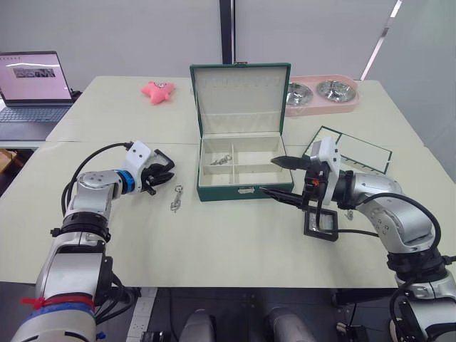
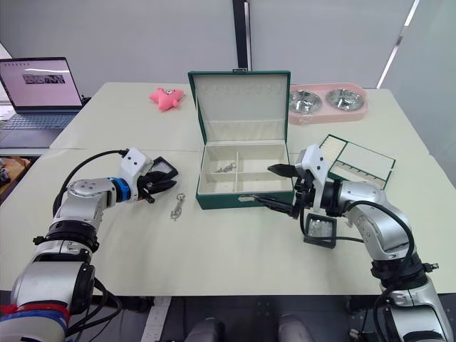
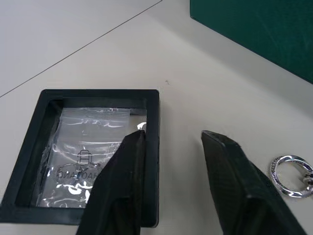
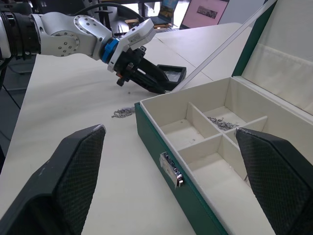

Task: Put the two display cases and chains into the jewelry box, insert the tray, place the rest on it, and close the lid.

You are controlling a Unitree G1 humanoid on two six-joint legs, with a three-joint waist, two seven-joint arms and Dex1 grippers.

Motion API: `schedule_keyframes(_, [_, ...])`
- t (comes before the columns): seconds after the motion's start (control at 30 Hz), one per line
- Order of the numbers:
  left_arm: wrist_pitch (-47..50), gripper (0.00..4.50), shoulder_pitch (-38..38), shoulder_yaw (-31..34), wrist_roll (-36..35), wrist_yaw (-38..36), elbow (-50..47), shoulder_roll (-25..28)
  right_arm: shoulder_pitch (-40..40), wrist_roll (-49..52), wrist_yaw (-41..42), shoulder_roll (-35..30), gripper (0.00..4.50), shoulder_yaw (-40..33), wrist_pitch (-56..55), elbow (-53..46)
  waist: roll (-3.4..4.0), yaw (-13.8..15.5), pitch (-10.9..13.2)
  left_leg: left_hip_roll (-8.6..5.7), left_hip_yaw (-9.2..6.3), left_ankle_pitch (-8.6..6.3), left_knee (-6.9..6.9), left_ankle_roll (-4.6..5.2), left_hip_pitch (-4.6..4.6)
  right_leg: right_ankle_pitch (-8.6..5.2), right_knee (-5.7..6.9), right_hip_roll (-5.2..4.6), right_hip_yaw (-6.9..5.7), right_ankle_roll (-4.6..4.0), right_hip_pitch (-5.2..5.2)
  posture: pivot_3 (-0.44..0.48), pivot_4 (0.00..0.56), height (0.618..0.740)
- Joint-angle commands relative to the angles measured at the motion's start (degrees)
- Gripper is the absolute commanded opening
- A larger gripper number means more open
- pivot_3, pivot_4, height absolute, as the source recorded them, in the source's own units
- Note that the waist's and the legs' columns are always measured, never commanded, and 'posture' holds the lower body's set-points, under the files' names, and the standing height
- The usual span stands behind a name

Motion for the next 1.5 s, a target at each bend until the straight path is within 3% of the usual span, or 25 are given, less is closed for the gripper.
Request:
schedule_keyframes(0.03, [-0.25, 0.45, -0.59, 0.07, 0.54, 0.16, 0.49, 0.06, 0.11, 1.2, -0.16, -0.09, 4.5, -1.57, -0.19, -2.8, 0.0, 0.01, 0.0, 0.0, 0.0, 0.0, 0.0, 0.0, 0.0, 0.0, 0.0, 0.0, 0.0, 0.0, 0.0, 0.0, 0.15, 0.74])
schedule_keyframes(0.1, [-0.2, 0.04, -0.59, 0.1, 0.47, 0.22, 0.46, -0.01, 0.31, 0.97, 0.0, -0.17, 4.5, -1.42, -0.46, -2.7, 0.0, 0.01, 0.0, 0.0, 0.0, 0.0, 0.0, 0.0, 0.0, 0.0, 0.01, 0.0, 0.0, 0.0, 0.0, 0.0, 0.15, 0.74])
schedule_keyframes(0.63, [1.88, 0.04, 1.54, 1.24, -0.92, -0.36, -5.25, 1.72, 0.67, -0.63, 0.95, -0.06, 4.5, -0.73, -2.9, -0.59, 0.0, -0.03, 0.0, 0.01, -0.01, 0.0, 0.01, 0.0, 0.01, 0.0, 0.05, 0.0, 0.0, 0.0, -0.01, 0.0, 0.15, 0.74])
schedule_keyframes(0.83, [7.88, 0.04, 6.25, 2.5, -3.34, -2.4, -19.86, 4.3, -0.17, 0.09, 1.59, -0.92, 4.5, -1.96, -2.63, -0.52, 0.0, -0.06, 0.0, 0.03, -0.04, 0.0, 0.01, -0.01, 0.0, 0.0, 0.08, 0.0, -0.01, 0.0, -0.02, 0.0, 0.15, 0.74])
schedule_keyframes(1.13, [24.83, 0.04, 12.49, 4.35, -10.28, -4.86, -48.47, 8.81, -0.12, 2.1, 2.37, -3.69, 4.5, -5.15, -0.83, -1.69, 0.0, 0.01, 0.0, 0.03, -0.04, 0.0, 0.01, -0.01, 0.0, 0.0, 0.08, 0.0, 0.01, 0.0, 0.0, 0.0, 0.15, 0.74])
schedule_keyframes(1.33, [31.15, 0.04, 8.35, 2.65, -14.25, -7.06, -55.15, 9.16, 1.09, 3.25, 1.53, -6.15, 4.5, -8.06, 0.04, -2.43, 0.0, 0.06, 0.0, 0.02, -0.04, 0.0, 0.01, 0.0, -0.01, 0.0, 0.06, 0.03, 0.0, 0.0, 0.02, 0.0, 0.15, 0.74])
schedule_keyframes(1.5, [30.78, 0.04, 1.12, -1.28, -15.12, -9.09, -53.87, 5.25, 2.94, 3.35, -0.23, -7.03, 4.5, -10.45, 0.33, -3.78, -0.01, 0.19, 0.01, 0.01, -0.02, 0.0, 0.02, 0.0, -0.02, 0.0, 0.02, 0.04, 0.01, 0.0, 0.04, 0.0, 0.15, 0.74])
